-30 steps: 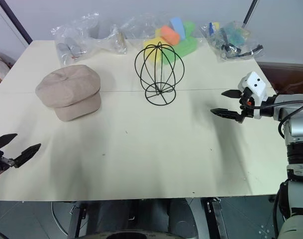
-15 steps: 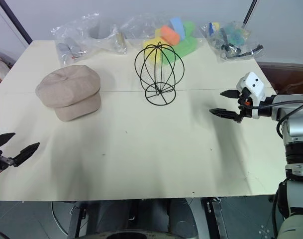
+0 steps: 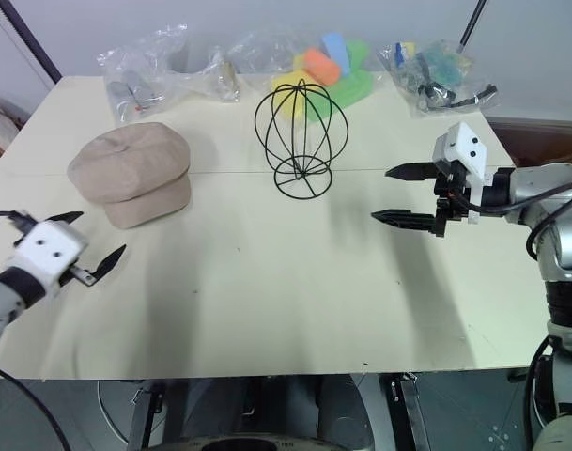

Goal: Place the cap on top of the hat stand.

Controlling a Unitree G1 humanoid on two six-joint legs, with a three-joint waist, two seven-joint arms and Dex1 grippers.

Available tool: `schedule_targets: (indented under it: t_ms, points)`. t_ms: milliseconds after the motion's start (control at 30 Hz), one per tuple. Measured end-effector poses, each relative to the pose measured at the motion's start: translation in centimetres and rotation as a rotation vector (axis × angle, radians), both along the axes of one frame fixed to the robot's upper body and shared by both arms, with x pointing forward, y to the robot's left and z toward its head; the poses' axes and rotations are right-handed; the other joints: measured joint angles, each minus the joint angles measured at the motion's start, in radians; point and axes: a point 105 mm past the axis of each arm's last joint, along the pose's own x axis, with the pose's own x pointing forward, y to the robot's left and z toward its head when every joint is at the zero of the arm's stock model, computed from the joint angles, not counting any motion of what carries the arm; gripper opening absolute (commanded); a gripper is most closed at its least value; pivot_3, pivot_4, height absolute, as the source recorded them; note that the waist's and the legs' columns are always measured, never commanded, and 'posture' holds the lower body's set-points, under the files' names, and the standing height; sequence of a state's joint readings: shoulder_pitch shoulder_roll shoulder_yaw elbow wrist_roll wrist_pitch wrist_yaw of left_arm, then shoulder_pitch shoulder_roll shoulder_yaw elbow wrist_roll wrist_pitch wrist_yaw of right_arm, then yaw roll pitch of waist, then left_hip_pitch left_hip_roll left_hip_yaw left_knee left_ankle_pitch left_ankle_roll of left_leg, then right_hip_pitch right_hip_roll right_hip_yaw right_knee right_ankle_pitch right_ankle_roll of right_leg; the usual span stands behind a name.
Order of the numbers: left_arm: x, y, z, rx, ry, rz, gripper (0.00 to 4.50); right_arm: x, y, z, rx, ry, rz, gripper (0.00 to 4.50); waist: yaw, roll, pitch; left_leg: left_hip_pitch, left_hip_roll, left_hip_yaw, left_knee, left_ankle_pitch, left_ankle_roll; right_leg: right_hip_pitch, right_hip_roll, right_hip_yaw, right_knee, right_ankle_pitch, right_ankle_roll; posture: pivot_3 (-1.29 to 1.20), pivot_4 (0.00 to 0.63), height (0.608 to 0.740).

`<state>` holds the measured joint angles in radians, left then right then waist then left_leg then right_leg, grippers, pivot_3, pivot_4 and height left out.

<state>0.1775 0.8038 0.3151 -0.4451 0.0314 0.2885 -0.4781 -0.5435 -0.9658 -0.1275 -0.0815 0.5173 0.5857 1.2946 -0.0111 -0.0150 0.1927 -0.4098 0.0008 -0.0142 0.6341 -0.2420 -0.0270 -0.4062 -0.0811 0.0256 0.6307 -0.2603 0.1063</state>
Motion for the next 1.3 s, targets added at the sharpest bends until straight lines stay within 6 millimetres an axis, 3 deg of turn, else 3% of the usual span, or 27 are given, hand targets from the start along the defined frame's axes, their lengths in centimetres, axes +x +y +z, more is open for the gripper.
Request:
schedule_targets:
  t_ms: [133, 267, 500, 867, 967, 1067, 1200, 1300]
  points:
    - [2.8, -1.6, -0.3, 0.156, -0.118, 0.046, 4.43, -3.8, 3.3, 2.1, 0.059, 0.016, 0.166, 4.50, 0.004, -0.001, -0.001, 0.000, 0.000, -0.001, 0.001, 0.000, 0.000, 0.001, 0.000, -0.001, 0.000, 0.001, 0.001, 0.00, 0.150, 0.740]
    - [4.7, -2.6, -1.4, 0.216, -0.152, 0.067, 4.43, -5.4, 4.5, 2.8, 0.062, 0.018, 0.210, 4.50, 0.004, -0.002, -0.001, 0.000, -0.001, -0.001, 0.001, 0.000, 0.000, 0.001, 0.000, -0.001, 0.000, 0.001, 0.001, 0.00, 0.150, 0.740]
    - [7.9, -3.2, -3.8, 0.299, -0.144, 0.109, 4.43, -5.7, 4.7, 3.2, 0.075, 0.009, 0.177, 4.50, 0.002, -0.002, -0.001, 0.000, -0.001, -0.002, 0.002, 0.000, 0.000, 0.001, 0.000, -0.001, 0.001, 0.002, 0.003, 0.00, 0.150, 0.740]
    - [12.2, -3.1, -3.3, 0.402, -0.202, 0.135, 4.43, -5.3, 4.8, 3.5, 0.091, -0.016, 0.122, 4.50, 0.015, -0.002, -0.001, 0.000, -0.002, -0.004, 0.006, 0.000, 0.000, 0.003, 0.000, -0.002, 0.003, 0.002, 0.004, 0.00, 0.150, 0.740]
    - [12.6, -2.9, -3.5, 0.408, -0.195, 0.136, 3.57, -5.1, 4.7, 3.6, 0.093, -0.023, 0.107, 4.50, 0.015, -0.002, -0.001, 0.000, -0.002, -0.004, 0.006, 0.000, 0.000, 0.003, 0.000, -0.002, 0.003, 0.002, 0.004, 0.00, 0.150, 0.740]
    - [12.6, -2.5, -4.1, 0.410, -0.180, 0.143, 2.06, -5.0, 4.6, 3.5, 0.097, -0.026, 0.087, 4.50, 0.016, -0.002, -0.001, 0.000, -0.002, -0.004, 0.007, 0.000, 0.000, 0.003, 0.000, -0.002, 0.003, 0.002, 0.004, 0.00, 0.150, 0.740]
    - [12.8, -2.7, -3.4, 0.403, -0.213, 0.140, 0.12, -4.9, 4.3, 3.5, 0.104, -0.030, 0.066, 4.50, 0.022, -0.001, -0.001, -0.001, -0.002, -0.004, 0.008, 0.000, 0.000, 0.003, 0.000, -0.002, 0.004, 0.002, 0.004, 0.00, 0.150, 0.740]
    - [12.8, -2.6, -3.0, 0.400, -0.221, 0.147, 0.05, -4.9, 4.0, 3.7, 0.097, -0.044, 0.057, 4.50, 0.023, -0.001, -0.001, -0.001, -0.002, -0.004, 0.009, 0.000, 0.000, 0.004, 0.000, -0.002, 0.004, 0.002, 0.004, 0.00, 0.150, 0.740]
